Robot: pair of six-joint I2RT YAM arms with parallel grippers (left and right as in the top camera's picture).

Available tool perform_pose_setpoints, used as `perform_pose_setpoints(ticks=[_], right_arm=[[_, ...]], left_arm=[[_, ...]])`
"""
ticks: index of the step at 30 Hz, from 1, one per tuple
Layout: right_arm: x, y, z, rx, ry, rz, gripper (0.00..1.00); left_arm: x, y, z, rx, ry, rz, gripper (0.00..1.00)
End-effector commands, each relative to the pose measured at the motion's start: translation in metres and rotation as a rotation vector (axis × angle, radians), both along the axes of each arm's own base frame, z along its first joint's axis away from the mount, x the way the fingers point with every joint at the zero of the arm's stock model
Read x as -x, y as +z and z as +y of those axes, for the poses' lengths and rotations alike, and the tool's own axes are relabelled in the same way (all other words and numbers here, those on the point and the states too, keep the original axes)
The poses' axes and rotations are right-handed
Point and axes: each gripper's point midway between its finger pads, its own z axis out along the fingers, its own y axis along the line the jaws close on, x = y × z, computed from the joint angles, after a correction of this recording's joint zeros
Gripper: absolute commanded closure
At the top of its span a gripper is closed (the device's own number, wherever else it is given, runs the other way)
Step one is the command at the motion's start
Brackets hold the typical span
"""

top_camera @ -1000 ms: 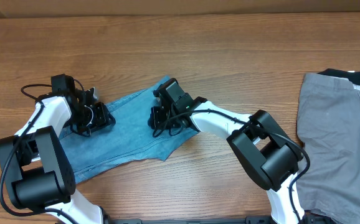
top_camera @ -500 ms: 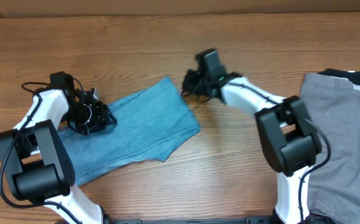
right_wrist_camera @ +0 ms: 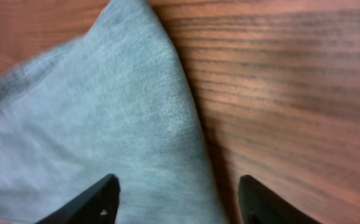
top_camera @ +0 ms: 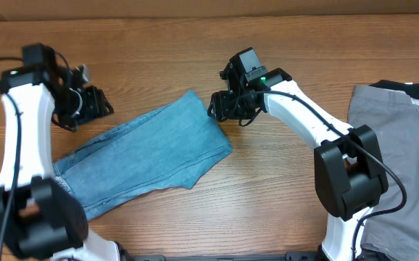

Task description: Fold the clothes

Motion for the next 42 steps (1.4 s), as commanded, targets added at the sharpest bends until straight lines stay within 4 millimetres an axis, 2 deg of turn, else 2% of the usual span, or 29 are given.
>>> perform_pose_setpoints(ticks=[1,5,9,13,20,25,27,32,35,37,40,42], right_arm=[[0.003,0.000,-0.004,0.015,0.130,-0.079,0.34],[0.010,-0.022,-0.008,0.027,0.131,-0.064,0.35],[0.025,-0.041,-0.005,-0.015,0.151,-0.014,0.44],[0.035,-0.050,-0.003,-0.037,0.161,0.027,0.61],[0.037,-0.049,-0.001,-0.058,0.167,0.035,0.96],[0.025,-0.049,-0.016,-0.044,0.124,0.023,0.96],[0.014,-0.054,-0.034,0.011,0.051,0.023,0.96],[-0.013,-0.067,-0.117,0.176,-0.304,0.083,0.96],[-0.016,-0.070,-0.159,0.189,-0.453,0.145,0.96],[-0.009,-0.072,-0.182,0.188,-0.584,0.230,0.96],[-0.003,-0.067,-0.202,0.164,-0.685,0.294,0.96],[-0.003,-0.055,-0.207,0.129,-0.695,0.297,0.85]], left_arm=[[0.003,0.060,-0.001,-0.044,-0.015,-0.171,0.38],[0.015,0.093,-0.004,-0.070,-0.016,-0.264,0.32],[0.022,0.110,-0.007,-0.085,-0.016,-0.314,0.29],[0.025,0.112,-0.008,-0.084,-0.016,-0.315,0.29],[0.026,0.111,-0.008,-0.083,-0.015,-0.310,0.30],[0.026,0.111,-0.008,-0.083,-0.015,-0.310,0.30],[0.026,0.111,-0.008,-0.083,-0.016,-0.310,0.30],[0.028,0.109,-0.007,-0.089,-0.013,-0.298,0.24],[0.029,0.107,-0.007,-0.089,-0.012,-0.290,0.20],[0.030,0.102,-0.007,-0.085,-0.012,-0.277,0.15],[0.038,0.087,-0.009,-0.073,-0.011,-0.224,0.13],[0.044,0.073,-0.010,-0.058,-0.007,-0.181,0.12]])
